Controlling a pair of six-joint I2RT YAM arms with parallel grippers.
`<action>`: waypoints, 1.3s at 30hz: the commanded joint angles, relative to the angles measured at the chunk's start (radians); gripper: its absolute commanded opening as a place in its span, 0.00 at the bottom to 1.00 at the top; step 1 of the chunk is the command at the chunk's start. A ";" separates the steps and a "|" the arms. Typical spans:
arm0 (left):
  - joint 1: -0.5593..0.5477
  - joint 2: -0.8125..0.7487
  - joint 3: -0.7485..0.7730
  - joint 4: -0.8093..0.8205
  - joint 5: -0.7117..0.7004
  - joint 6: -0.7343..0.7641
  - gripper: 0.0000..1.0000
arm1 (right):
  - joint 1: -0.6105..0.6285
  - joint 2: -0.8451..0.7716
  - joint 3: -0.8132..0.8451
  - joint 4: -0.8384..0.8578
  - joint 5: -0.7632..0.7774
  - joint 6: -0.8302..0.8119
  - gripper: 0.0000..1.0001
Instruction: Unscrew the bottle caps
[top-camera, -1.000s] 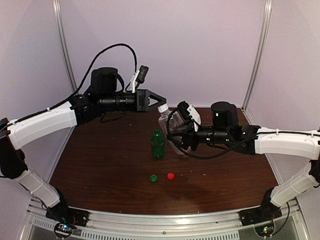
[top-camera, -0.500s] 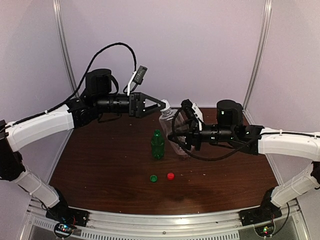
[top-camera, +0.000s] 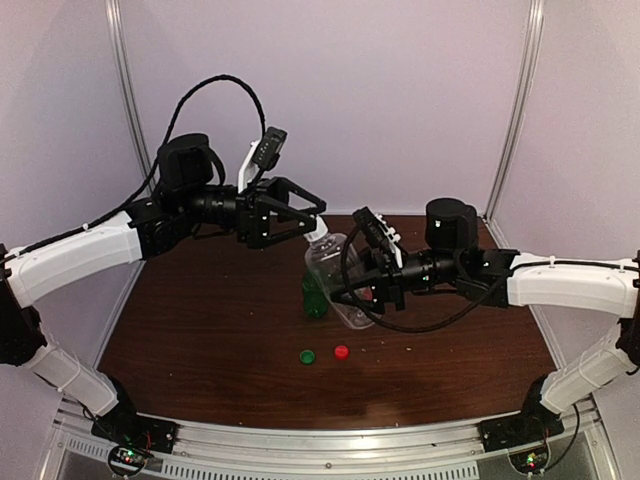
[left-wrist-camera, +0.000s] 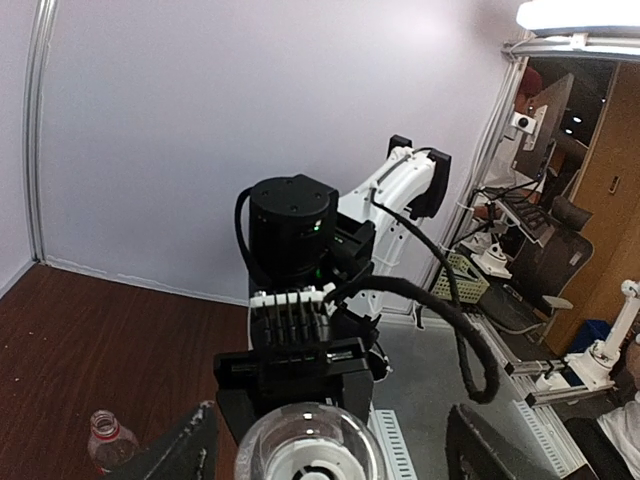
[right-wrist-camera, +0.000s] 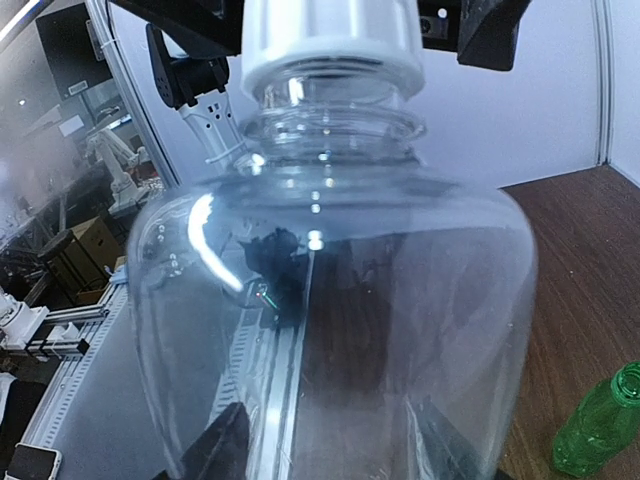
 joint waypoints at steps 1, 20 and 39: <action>0.007 0.010 -0.010 0.069 0.086 0.040 0.77 | -0.006 0.016 0.042 0.072 -0.092 0.044 0.54; 0.005 0.031 0.033 -0.032 -0.155 -0.065 0.14 | -0.008 0.002 0.052 -0.008 0.203 0.011 0.51; -0.030 0.087 0.065 -0.064 -0.403 -0.264 0.52 | 0.027 -0.015 0.013 -0.006 0.484 -0.052 0.51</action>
